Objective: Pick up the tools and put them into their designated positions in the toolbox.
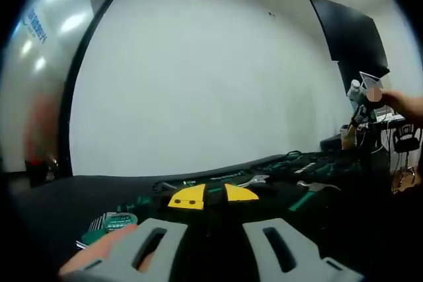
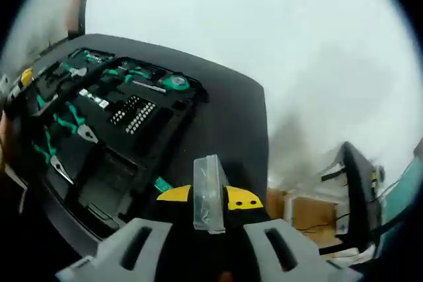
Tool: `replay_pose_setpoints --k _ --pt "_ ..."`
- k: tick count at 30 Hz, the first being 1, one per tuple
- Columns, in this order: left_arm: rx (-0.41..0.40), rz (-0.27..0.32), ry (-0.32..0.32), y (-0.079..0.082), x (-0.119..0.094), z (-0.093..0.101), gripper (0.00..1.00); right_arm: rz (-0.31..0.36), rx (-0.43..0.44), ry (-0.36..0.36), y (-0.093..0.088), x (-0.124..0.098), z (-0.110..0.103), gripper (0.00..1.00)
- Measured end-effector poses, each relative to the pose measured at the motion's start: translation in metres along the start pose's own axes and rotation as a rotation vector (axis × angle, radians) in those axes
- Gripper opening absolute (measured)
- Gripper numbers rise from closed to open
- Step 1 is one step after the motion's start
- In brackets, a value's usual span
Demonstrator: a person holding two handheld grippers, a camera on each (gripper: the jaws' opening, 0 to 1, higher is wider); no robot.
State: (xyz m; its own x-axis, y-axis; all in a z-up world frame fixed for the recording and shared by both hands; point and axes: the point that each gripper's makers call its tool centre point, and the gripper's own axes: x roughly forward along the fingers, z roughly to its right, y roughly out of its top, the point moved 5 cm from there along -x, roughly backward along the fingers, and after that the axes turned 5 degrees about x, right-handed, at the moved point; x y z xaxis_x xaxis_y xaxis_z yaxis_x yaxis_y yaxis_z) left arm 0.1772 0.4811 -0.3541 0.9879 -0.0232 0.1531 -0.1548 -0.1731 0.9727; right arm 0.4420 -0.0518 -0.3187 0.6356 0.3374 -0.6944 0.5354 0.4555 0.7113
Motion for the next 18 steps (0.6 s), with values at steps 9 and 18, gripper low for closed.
replay_pose_setpoints --k 9,18 --pt "-0.006 0.007 0.0 0.001 0.0 -0.001 0.06 -0.074 -0.016 -0.032 0.001 0.007 0.014 0.19" --pt "0.027 0.04 -0.075 0.006 0.0 0.013 0.12 -0.058 0.043 -0.009 0.012 -0.004 0.033 0.13"
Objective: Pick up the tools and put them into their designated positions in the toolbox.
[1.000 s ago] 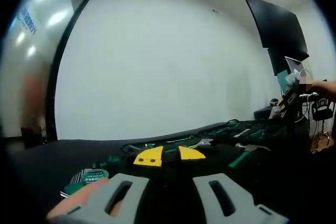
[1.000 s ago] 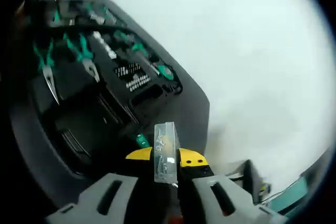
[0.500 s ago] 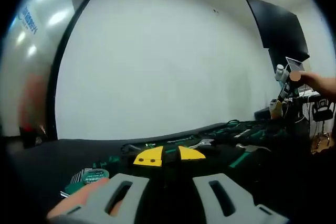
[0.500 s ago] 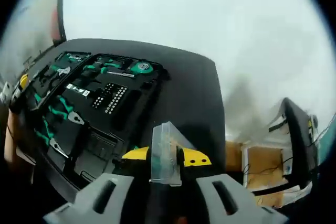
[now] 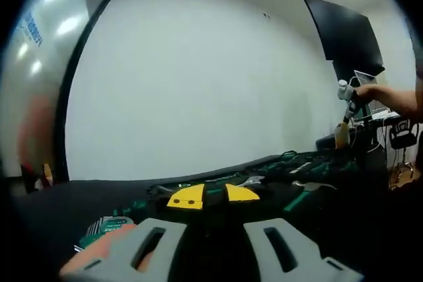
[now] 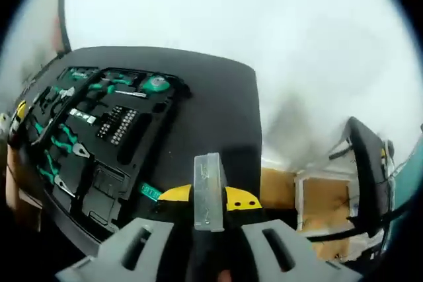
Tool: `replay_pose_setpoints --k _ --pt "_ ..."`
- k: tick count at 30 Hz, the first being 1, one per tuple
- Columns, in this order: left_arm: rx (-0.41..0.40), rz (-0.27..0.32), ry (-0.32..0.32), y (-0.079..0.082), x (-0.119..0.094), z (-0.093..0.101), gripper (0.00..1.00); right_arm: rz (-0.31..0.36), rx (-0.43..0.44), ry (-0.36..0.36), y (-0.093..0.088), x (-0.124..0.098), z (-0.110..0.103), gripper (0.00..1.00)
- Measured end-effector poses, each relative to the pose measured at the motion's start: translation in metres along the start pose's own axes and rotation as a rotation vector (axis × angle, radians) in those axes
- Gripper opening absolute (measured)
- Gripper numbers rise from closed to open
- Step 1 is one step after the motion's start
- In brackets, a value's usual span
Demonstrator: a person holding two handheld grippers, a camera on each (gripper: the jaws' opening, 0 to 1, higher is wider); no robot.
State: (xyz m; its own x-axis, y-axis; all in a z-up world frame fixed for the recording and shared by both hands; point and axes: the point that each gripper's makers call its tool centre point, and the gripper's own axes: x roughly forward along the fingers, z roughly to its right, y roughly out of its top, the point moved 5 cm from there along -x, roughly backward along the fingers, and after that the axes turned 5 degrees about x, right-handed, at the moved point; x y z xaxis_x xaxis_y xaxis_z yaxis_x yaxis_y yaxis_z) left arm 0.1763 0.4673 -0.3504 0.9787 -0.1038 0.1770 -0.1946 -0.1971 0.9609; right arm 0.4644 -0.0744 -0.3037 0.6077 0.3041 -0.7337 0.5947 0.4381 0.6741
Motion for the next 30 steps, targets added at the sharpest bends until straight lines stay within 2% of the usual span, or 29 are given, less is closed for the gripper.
replay_pose_setpoints --k 2,4,6,11,16,19,21,22,25,27,30 --pt "-0.003 0.018 -0.026 0.002 0.0 0.004 0.19 0.049 0.001 0.037 0.008 -0.003 -0.009 0.13" --pt "-0.012 0.006 -0.04 0.001 0.002 0.008 0.22 0.073 -0.003 0.038 0.016 -0.009 -0.014 0.13" --pt "-0.001 -0.035 -0.05 -0.005 0.004 0.011 0.22 0.098 -0.019 0.033 0.026 -0.015 -0.017 0.13" --pt "-0.017 -0.044 -0.082 -0.006 0.005 0.015 0.22 0.227 -0.096 0.044 0.054 -0.043 -0.044 0.14" --pt "-0.052 -0.071 -0.092 -0.008 0.004 0.017 0.22 0.359 -0.154 0.173 0.077 -0.072 -0.097 0.14" --pt "-0.054 -0.077 -0.1 -0.009 0.004 0.018 0.22 0.431 -0.193 0.238 0.085 -0.081 -0.13 0.14" --pt "-0.06 -0.077 -0.105 -0.008 0.004 0.02 0.22 0.422 -0.269 0.301 0.078 -0.081 -0.154 0.14" --pt "-0.064 -0.078 -0.107 -0.008 0.004 0.02 0.22 0.393 -0.284 0.35 0.072 -0.077 -0.166 0.14" --pt "-0.081 -0.083 -0.115 -0.008 0.004 0.021 0.22 0.325 -0.28 0.45 0.059 -0.063 -0.185 0.14" --pt "-0.082 -0.083 -0.114 -0.009 0.004 0.02 0.22 0.271 -0.272 0.45 0.049 -0.052 -0.187 0.14" --pt "-0.083 -0.079 -0.111 -0.009 0.004 0.018 0.22 0.2 -0.335 0.364 0.033 -0.029 -0.179 0.14"
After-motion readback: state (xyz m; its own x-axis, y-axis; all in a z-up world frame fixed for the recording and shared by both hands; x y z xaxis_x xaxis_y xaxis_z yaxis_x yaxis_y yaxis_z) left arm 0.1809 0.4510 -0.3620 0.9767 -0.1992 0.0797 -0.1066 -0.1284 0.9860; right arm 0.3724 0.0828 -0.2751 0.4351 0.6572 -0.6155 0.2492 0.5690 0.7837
